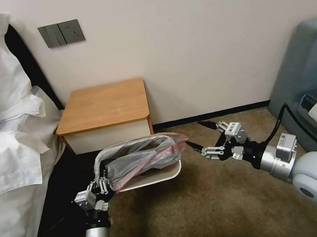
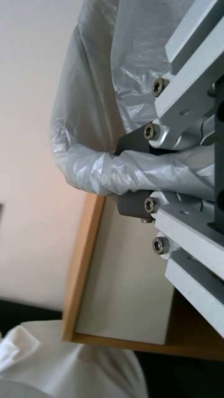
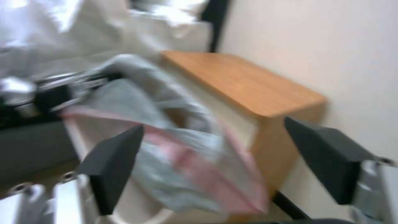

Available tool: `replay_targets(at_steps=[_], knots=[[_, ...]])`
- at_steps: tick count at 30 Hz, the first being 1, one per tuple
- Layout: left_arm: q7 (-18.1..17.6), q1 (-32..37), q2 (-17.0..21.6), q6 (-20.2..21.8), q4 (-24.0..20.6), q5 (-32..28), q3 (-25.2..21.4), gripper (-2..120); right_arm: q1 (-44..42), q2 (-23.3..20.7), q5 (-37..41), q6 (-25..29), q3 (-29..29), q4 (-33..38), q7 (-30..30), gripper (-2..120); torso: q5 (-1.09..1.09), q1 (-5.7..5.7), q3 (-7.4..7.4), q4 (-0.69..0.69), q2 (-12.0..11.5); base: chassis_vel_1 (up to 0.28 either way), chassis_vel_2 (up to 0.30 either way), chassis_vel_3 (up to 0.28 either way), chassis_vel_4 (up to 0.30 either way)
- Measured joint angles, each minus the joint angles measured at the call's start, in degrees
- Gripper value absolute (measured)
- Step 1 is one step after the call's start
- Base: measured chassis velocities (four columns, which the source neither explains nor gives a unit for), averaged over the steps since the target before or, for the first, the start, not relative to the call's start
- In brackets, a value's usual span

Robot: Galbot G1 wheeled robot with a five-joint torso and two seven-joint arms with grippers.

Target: Pick up the garbage bag from the table and place it over the trash can.

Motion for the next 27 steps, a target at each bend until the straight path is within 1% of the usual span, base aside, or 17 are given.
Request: replay_targets(at_steps=[1, 2, 3, 4, 5, 6, 7, 8, 9, 11, 12, 13, 14, 15, 24, 26, 27], knots=[[0.00, 0.00, 0.00, 0.00, 0.00, 0.00, 0.00, 8, 0.00, 0.00, 0.00, 0.00, 0.00, 0.00, 0.00, 92, 0.00, 0.00, 0.00, 0.00, 0.00, 0.000, 0.000, 0.000, 0.000], [0.10, -0.05, 0.01, -0.17, -0.34, 0.82, -0.23, 8, 2.95, -1.54, -1.07, -0.37, -3.95, 0.29, -0.55, 96, -0.01, 0.00, 0.00, 0.00, 0.00, 0.000, 0.000, 0.000, 0.000], [0.14, -0.05, 0.01, -0.24, -0.42, 1.05, -0.29, 8, 3.99, -1.96, -1.58, -0.44, -5.38, 0.21, -0.58, 94, -0.01, 0.00, 0.00, 0.00, 0.00, 0.000, 0.000, 0.000, 0.000], [0.26, -0.05, -0.01, -0.40, -0.68, 1.61, -0.45, 8, 6.48, -2.93, -3.19, -0.43, -8.78, -0.45, -0.61, 89, 0.00, 0.00, 0.00, 0.00, 0.00, 0.000, 0.000, 0.000, 0.000], [0.26, -0.05, -0.01, -0.40, -0.68, 1.61, -0.45, 8, 6.48, -2.93, -3.19, -0.43, -8.78, -0.45, -0.61, 89, 0.00, 0.00, 0.00, 0.00, 0.00, 0.000, 0.000, 0.000, 0.000], [0.44, -0.05, -0.04, -0.69, -0.82, 2.18, -0.64, 8, 8.82, -3.60, -4.67, -0.44, -11.80, -1.53, -0.66, 84, 0.00, 0.00, 0.01, 0.00, 0.00, 0.000, 0.000, 0.000, 0.000], [0.62, -0.02, -0.05, -0.90, -0.84, 2.53, -0.72, 8, 9.95, -3.75, -5.17, -0.48, -13.18, -2.17, -0.67, 81, 0.00, 0.00, 0.01, -0.01, 0.00, 0.000, 0.000, 0.000, 0.000], [0.93, 0.05, -0.09, -1.13, -0.88, 2.98, -0.83, 8, 11.39, -3.76, -5.55, -0.67, -14.78, -3.01, -0.63, 75, 0.00, 0.00, 0.01, -0.01, 0.00, 0.000, 0.000, 0.000, 0.000], [0.93, 0.05, -0.09, -1.13, -0.88, 2.98, -0.83, 8, 11.39, -3.76, -5.55, -0.67, -14.78, -3.01, -0.63, 75, 0.00, 0.00, 0.01, -0.01, 0.00, 0.000, 0.000, 0.000, 0.000], [1.16, 0.14, -0.12, -1.50, -0.94, 3.53, -0.92, 8, 12.96, -3.67, -5.98, -0.90, -16.98, -4.21, -0.46, 64, 0.00, 0.00, 0.01, -0.01, 0.00, 0.000, 0.000, 0.000, 0.000], [1.25, 0.15, -0.12, -1.64, -0.95, 3.73, -0.97, 8, 13.57, -3.66, -6.09, -0.99, -17.91, -4.68, -0.40, 61, 0.00, 0.00, 0.00, -0.01, 0.00, 0.000, 0.000, 0.000, 0.000], [1.25, 0.15, -0.12, -1.64, -0.95, 3.73, -0.97, 8, 13.57, -3.66, -6.09, -0.99, -17.91, -4.68, -0.40, 61, 0.00, 0.00, 0.00, -0.01, 0.00, 0.000, 0.000, 0.000, 0.000], [1.38, 0.17, -0.12, -1.72, -0.98, 3.91, -1.01, 8, 14.10, -3.67, -6.22, -1.06, -18.83, -5.06, -0.39, 56, 0.00, 0.00, 0.01, -0.01, 0.00, 0.000, 0.000, 0.000, 0.000], [1.46, 0.19, -0.12, -1.78, -1.01, 4.03, -1.08, 8, 14.44, -3.67, -6.31, -1.08, -19.40, -5.30, -0.39, 54, 0.00, 0.00, 0.00, -0.01, 0.00, 0.000, 0.000, 0.000, 0.000], [1.75, 0.03, 0.00, -1.85, -1.19, 4.11, -1.24, 8, 15.59, -3.73, -6.42, -1.18, -21.35, -6.13, 0.03, 47, 0.00, 0.00, 0.00, -0.01, 0.00, 0.000, 0.000, 0.000, 0.000], [1.76, -0.09, -0.02, -1.82, -1.16, 4.00, -1.24, 8, 15.55, -3.95, -6.49, -1.16, -21.48, -6.13, 0.06, 41, 0.00, 0.00, 0.00, -0.01, 0.00, 0.000, 0.000, 0.000, 0.000], [1.76, -0.09, -0.02, -1.82, -1.16, 4.00, -1.24, 8, 15.55, -3.95, -6.49, -1.16, -21.48, -6.13, 0.06, 41, 0.00, 0.00, 0.00, -0.01, 0.00, 0.000, 0.000, 0.000, 0.000]])
